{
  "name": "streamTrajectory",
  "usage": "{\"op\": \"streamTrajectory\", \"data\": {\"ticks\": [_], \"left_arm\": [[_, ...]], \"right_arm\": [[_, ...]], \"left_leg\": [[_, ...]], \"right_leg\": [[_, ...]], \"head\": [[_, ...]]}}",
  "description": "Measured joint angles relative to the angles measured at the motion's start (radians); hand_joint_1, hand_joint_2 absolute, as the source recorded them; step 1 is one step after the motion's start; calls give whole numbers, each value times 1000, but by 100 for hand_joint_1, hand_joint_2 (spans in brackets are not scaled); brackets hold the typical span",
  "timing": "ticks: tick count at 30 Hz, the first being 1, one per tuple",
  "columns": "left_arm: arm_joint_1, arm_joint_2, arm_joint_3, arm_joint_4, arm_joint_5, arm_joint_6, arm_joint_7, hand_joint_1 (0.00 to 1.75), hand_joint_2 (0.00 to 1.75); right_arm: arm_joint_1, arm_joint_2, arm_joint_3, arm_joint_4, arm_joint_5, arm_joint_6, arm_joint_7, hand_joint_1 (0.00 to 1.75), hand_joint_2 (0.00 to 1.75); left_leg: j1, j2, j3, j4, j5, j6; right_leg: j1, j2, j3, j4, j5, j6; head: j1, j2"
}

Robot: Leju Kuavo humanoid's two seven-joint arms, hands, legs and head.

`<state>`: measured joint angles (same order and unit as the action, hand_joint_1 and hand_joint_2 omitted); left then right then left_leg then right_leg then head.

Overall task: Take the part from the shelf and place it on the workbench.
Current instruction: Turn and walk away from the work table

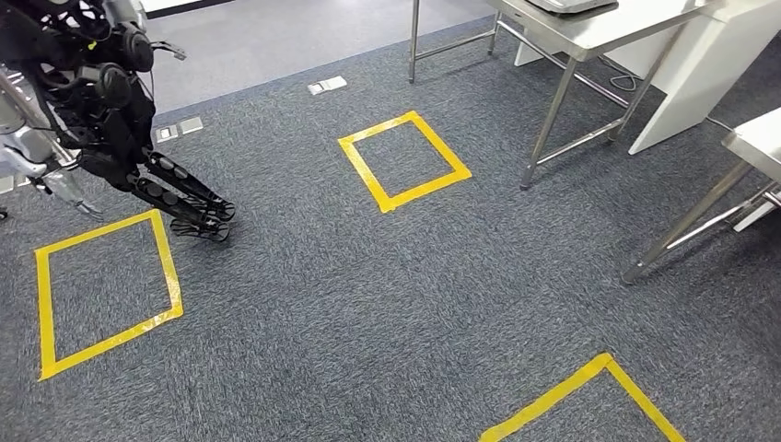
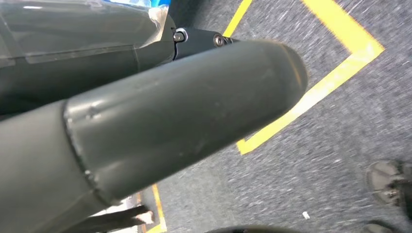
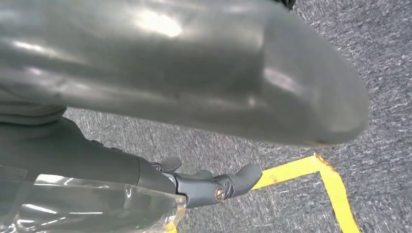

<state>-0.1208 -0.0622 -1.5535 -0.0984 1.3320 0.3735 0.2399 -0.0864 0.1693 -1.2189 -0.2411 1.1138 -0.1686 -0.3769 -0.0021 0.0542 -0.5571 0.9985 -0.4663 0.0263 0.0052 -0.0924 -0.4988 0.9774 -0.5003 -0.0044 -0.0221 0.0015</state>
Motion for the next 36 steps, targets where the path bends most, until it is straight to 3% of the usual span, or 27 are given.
{"op": "streamTrajectory", "data": {"ticks": [1, 3, 4, 6, 8, 9, 10, 12, 14, 16, 17, 19, 21, 22, 23, 24, 25, 27, 29, 30, 32, 34, 36], "left_arm": [[0, 1, -1, 0, -2, 0, 0, 0, 0], [1, 2, -2, 0, -5, 0, 0, 0, 0], [1, 2, -2, 0, -9, 0, 1, 0, 0], [0, 2, -3, 0, -21, -1, 1, 0, 0], [0, 2, -3, 0, -33, -3, 3, 0, 0], [0, 2, -3, 0, -38, -3, 4, 0, 0], [0, 2, -3, 0, -42, -3, 6, 0, 0], [0, 3, -3, 0, -46, -4, 9, 0, 0], [-1, 3, -3, 0, -47, -4, 11, 0, 0], [0, 5, -3, 0, -49, -4, 14, 0, 0], [1, 6, -3, 0, -50, -4, 15, 0, 0], [1, 7, -3, 0, -54, -5, 17, 0, 0], [-1, 8, -3, 0, -57, -5, 18, 0, 0], [-2, 8, -3, 0, -59, -6, 18, 0, 0], [-2, 8, -3, 0, -60, -6, 19, 0, 0], [-1, 9, -3, 0, -61, -6, 19, 0, 0], [0, 9, -3, 0, -62, -6, 19, 0, 0], [-1, 11, -3, 0, -64, -6, 20, 0, 0], [-4, 13, -3, 0, -65, -6, 20, 0, 0], [-5, 13, -3, 0, -66, -7, 20, 0, 0], [-4, 14, -3, 0, -66, -7, 20, 0, 0], [-3, 15, -3, 0, -66, -7, 20, 0, 0], [-4, 16, -3, 0, -63, -7, 20, 0, 0]], "right_arm": [[-1, 1, 0, 0, 0, 0, 0, 0, 0], [-2, 2, 0, 0, -1, -1, 0, 0, 0], [-2, 2, -1, 0, -3, -1, 0, 0, 0], [1, 2, -2, 0, -8, -1, 0, 0, 0], [5, 2, -4, 0, -13, -2, 2, 0, 0], [6, 2, -4, 0, -14, -2, 3, 0, 0], [7, 2, -5, 0, -15, -1, 4, 0, 0], [6, 1, -6, 0, -17, 0, 5, 0, 0], [6, 2, -7, 0, -17, 2, 5, 0, 0], [3, 3, -8, 0, -17, 2, 6, 0, 0], [2, 3, -8, 0, -17, 2, 6, 0, 0], [2, 5, -8, 0, -17, 3, 6, 0, 0], [4, 5, -8, 0, -17, 3, 6, 0, 0], [6, 5, -9, 0, -18, 3, 6, 0, 0], [6, 5, -9, 0, -18, 3, 6, 0, 0], [6, 5, -9, 0, -18, 3, 6, 0, 0], [6, 5, -9, 0, -18, 3, 6, 0, 0], [4, 6, -9, 0, -18, 3, 6, 0, 0], [3, 7, -9, 0, -18, 2, 6, 0, 0], [2, 8, -10, 0, -18, 2, 6, 0, 0], [-1, 9, -10, 0, -18, 2, 6, 0, 0], [-2, 10, -10, 0, -18, 2, 5, 0, 0], [1, 10, -10, 0, -16, 2, 4, 0, 0]], "left_leg": [[-1, -10, -2, -3, 3, 6], [3, -29, 2, -16, 13, 18], [6, -38, 4, -23, 20, 24], [8, -58, 2, -27, 26, 30], [8, -83, -1, -27, 28, 31], [8, -96, -1, -26, 29, 30], [8, -109, 0, -24, 29, 29], [7, -133, -1, -16, 27, 23], [4, -151, -8, -7, 23, 11], [6, -165, -15, -3, 23, 0], [9, -163, -18, 0, 22, -5], [12, -127, -40, 45, -8, -13], [13, -81, -99, 167, -76, -19], [14, -72, -132, 236, -106, -22], [15, -68, -156, 285, -122, -23], [16, -66, -162, 297, -117, -23], [16, -62, -146, 268, -95, -22], [14, -29, -70, 129, -34, -15], [7, 1, -15, 27, -4, -7], [3, 4, -9, 13, -4, -3], [0, -17, -10, 6, 2, 8], [4, -36, -4, -9, 13, 22], [5, -55, -2, -16, 20, 30]], "right_leg": [[0, -8, 2, -2, 0, 4], [-1, 10, -7, 20, -17, 11], [-2, 31, -24, 58, -38, 10], [-7, 73, -84, 190, -100, 4], [-10, 83, -137, 297, -134, 8], [-12, 85, -138, 297, -126, 16], [-16, 89, -120, 255, -102, 27], [-25, 119, -55, 109, -39, 45], [-29, 145, -21, 24, -7, 43], [-26, 137, -17, 17, -1, 29], [-26, 129, -15, 16, 2, 22], [-28, 109, -14, 14, 6, 8], [-24, 85, -14, 13, 5, -2], [-21, 71, -15, 13, 4, -5], [-19, 58, -16, 14, 3, -6], [-17, 45, -16, 14, 2, -7], [-17, 34, -15, 14, 1, -8], [-14, 14, -11, 14, -2, -6], [-7, -2, -8, 14, -7, 0], [-5, -9, -7, 14, -9, 4], [-5, -20, -5, 12, -11, 14], [-7, 15, -16, 42, -32, 21], [-10, 67, -64, 152, -85, 15]], "head": [[0, 0], [1, 0], [2, 0], [5, 0], [6, 0], [7, 0], [7, 0], [8, 0], [9, 0], [7, 0], [6, 0], [2, 0], [-3, 0], [-5, 0], [-5, 0], [-5, 0], [-5, 0], [-6, 0], [-3, 0], [-2, 0], [-1, 0], [1, 0], [5, 0]]}}
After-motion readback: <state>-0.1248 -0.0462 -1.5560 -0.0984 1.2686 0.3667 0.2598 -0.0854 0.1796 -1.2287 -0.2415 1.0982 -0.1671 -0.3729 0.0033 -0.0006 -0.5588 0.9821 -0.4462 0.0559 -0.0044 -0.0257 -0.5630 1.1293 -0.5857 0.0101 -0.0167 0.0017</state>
